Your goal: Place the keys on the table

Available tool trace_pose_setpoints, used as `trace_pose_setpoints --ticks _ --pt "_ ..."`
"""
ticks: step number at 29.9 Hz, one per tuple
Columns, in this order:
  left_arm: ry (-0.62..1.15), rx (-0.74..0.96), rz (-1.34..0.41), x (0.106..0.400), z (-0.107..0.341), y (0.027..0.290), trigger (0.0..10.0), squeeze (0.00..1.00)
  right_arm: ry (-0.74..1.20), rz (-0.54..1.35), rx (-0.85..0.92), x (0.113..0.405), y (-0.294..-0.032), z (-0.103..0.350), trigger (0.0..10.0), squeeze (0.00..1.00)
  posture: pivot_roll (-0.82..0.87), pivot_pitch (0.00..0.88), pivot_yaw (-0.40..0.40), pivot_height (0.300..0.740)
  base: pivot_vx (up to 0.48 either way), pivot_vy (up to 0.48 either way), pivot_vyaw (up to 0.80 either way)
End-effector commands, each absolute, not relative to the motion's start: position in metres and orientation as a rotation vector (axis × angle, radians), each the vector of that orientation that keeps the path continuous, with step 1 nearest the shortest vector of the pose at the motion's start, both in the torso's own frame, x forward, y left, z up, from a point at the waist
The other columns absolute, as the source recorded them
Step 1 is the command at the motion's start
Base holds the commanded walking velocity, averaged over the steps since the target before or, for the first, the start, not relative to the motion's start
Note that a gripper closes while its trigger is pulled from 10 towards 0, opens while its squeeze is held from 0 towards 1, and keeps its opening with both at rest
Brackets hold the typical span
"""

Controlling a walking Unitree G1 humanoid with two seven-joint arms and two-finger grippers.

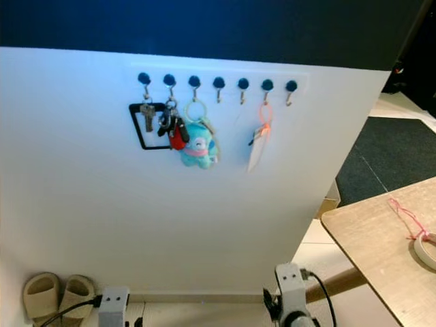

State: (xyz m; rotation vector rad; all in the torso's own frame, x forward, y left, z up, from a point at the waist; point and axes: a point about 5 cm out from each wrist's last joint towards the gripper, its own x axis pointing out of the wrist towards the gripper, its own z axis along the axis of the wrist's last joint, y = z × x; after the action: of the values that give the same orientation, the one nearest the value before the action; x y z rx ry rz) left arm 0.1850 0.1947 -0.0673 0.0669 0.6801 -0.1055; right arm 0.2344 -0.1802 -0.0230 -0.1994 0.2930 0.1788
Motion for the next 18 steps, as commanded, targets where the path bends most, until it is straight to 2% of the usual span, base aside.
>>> trace_pose_setpoints --ticks 1,6,9,10,14,18 --pt "0.539 0.149 -0.257 0.201 -0.049 0.192 10.0 0.00 0.048 0.112 -0.246 0.252 -0.188 0.011 10.0 0.00 0.03 0.031 -0.052 0.740 0.000 0.000 0.00" --pt "0.386 0.166 -0.377 0.218 -0.026 0.188 10.0 0.00 -0.146 0.061 -0.239 0.265 -0.192 0.045 10.0 0.00 0.03 0.049 -0.052 0.740 0.000 0.000 0.00" --pt "0.163 0.160 -0.550 0.232 0.016 0.171 10.0 0.00 -0.382 0.067 -0.231 0.277 -0.186 0.093 10.0 0.00 0.03 0.055 -0.044 0.740 0.000 0.000 0.00" --pt "0.163 0.160 -0.550 0.232 0.016 0.171 10.0 0.00 -0.382 0.067 -0.231 0.277 -0.186 0.093 10.0 0.00 0.03 0.055 -0.044 0.740 0.000 0.000 0.00" --pt "-0.100 -0.012 -0.750 0.243 0.099 0.134 10.0 0.00 -0.636 0.056 -0.170 0.289 -0.178 0.156 10.0 0.00 0.02 0.067 -0.038 0.740 0.000 0.000 0.00" --pt "-0.208 -0.065 -0.870 0.241 0.141 0.114 10.0 0.00 -0.716 0.070 -0.128 0.291 -0.173 0.179 10.0 0.00 0.02 0.076 -0.039 0.740 0.000 0.000 0.00"
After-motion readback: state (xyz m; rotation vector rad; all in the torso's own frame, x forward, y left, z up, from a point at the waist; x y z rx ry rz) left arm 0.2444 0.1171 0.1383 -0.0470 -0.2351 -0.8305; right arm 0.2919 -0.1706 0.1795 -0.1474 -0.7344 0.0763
